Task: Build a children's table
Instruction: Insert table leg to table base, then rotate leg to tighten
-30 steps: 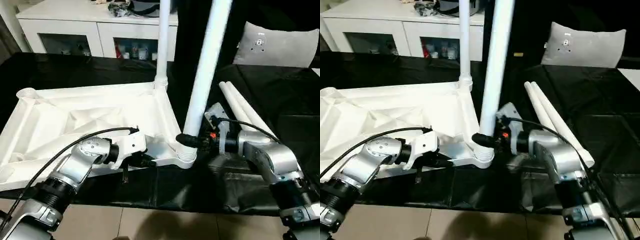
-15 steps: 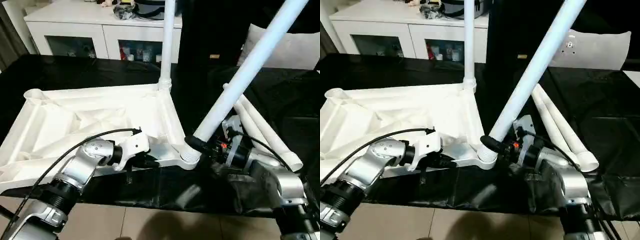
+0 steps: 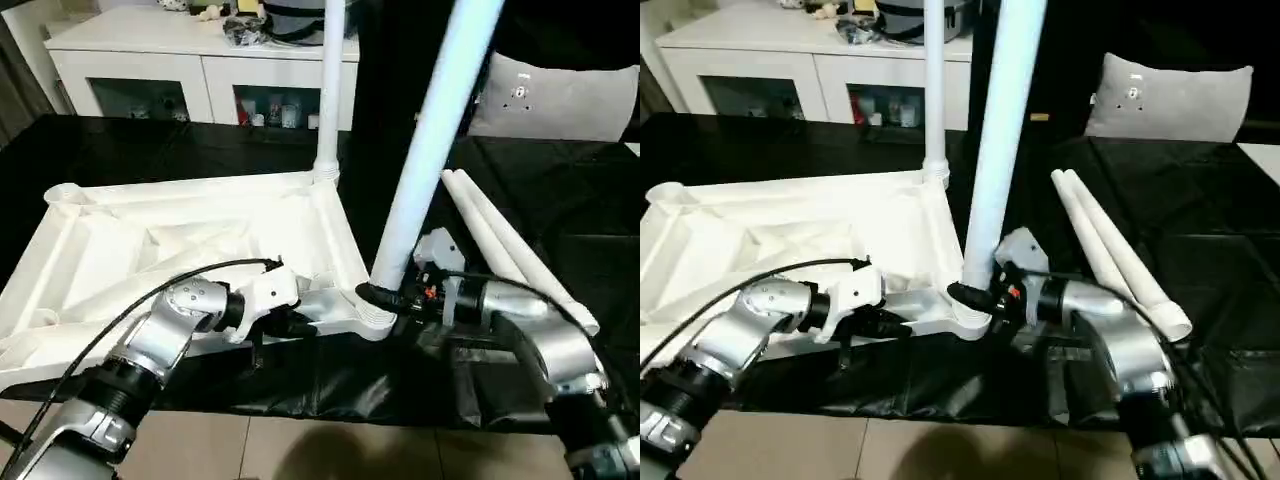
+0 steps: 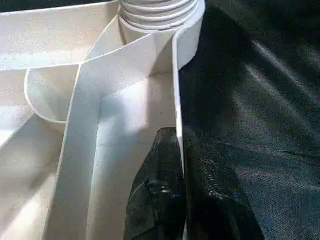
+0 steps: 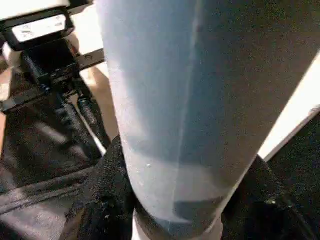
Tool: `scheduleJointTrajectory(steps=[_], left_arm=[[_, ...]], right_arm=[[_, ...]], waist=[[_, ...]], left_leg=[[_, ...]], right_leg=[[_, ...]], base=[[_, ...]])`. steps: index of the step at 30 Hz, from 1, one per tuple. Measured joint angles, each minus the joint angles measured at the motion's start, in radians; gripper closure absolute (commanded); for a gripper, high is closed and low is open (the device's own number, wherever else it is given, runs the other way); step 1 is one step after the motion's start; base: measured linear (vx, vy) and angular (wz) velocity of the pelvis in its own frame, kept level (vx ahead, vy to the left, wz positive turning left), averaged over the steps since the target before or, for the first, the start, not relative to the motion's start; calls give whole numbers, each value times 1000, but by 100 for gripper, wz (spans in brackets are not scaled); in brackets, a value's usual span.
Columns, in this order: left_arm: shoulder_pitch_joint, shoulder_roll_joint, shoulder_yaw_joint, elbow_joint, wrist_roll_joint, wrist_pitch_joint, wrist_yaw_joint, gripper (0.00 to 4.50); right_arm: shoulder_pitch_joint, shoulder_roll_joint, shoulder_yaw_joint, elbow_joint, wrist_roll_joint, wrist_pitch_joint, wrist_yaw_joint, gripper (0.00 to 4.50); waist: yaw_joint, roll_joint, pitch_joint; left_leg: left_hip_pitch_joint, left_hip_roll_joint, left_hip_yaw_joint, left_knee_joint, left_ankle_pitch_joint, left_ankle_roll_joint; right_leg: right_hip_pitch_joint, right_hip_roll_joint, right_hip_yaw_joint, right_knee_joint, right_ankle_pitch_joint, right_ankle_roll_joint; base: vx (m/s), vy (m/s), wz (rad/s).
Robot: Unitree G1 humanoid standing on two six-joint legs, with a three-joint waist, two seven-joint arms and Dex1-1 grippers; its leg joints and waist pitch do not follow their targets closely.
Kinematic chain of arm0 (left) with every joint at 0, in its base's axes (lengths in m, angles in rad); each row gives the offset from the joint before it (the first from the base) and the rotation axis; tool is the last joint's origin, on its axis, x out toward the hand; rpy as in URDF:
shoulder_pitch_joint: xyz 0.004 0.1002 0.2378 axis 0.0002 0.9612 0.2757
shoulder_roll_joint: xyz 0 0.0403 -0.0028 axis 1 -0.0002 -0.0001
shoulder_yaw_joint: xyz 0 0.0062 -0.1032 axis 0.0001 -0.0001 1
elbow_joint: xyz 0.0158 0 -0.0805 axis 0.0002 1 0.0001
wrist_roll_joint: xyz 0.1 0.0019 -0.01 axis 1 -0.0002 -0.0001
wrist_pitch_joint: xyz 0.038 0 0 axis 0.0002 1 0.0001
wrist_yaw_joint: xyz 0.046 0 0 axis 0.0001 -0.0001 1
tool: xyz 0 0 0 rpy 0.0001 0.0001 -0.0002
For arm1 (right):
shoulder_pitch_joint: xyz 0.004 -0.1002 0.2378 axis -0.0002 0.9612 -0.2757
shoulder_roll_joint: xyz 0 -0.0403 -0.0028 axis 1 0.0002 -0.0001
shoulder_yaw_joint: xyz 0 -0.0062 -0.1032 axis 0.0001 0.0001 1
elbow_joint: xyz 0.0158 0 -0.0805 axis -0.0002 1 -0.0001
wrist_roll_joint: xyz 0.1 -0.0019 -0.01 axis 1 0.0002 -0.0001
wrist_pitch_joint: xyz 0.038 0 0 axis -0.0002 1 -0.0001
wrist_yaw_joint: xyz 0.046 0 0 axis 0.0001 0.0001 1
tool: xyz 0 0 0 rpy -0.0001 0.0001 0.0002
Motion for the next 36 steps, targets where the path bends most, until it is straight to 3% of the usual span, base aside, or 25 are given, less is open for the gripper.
scheduleJointTrajectory(steps=[13, 18, 21, 27, 32, 36], left_arm=[[-20, 8, 1, 31, -3, 1, -26, 450], [29, -17, 38, -61, -8, 157, 54, 450], [51, -58, 57, -118, -5, 261, 135, 450], [98, -250, 74, -266, 38, 514, 390, 450], [105, -257, 56, -297, 58, 539, 424, 450], [118, -230, 41, -339, 73, 547, 433, 450]], right_arm=[[-21, 8, 8, 7, 0, 35, 13, 262], [20, 86, -26, -70, -13, 124, -169, 262], [18, 141, -52, -89, -39, 188, -303, 262], [-12, 245, -125, -81, -107, 268, -573, 262], [-16, 267, -127, -92, -112, 301, -628, 263], [-17, 290, -125, -98, -122, 310, -648, 263]], waist=[[-1, 0, 0], [-6, 3, -3], [-22, 3, -3], [-42, 6, -2], [-50, 1, -2], [-53, -10, -3]], left_leg=[[3, 0, 0, -6, 0, 0], [6, -1, 2, -12, 0, -1], [6, -1, 1, -12, 0, -1], [4, -4, 1, -13, 0, 0], [4, -4, 0, -13, 0, 0], [3, -4, -1, -15, 0, 0]], right_leg=[[0, 0, 0, -1, -1, 1], [5, 0, 0, -5, -2, 1], [5, 0, -1, -11, -2, 1], [6, -1, -1, -29, -2, 1], [6, -1, -1, -29, -2, 2], [3, 0, -2, -29, -2, 2]], base=[[0, 0, 0], [0, 0, 0], [0, 0, 0], [0, 0, 0], [0, 0, 0], [0, 0, 0]])
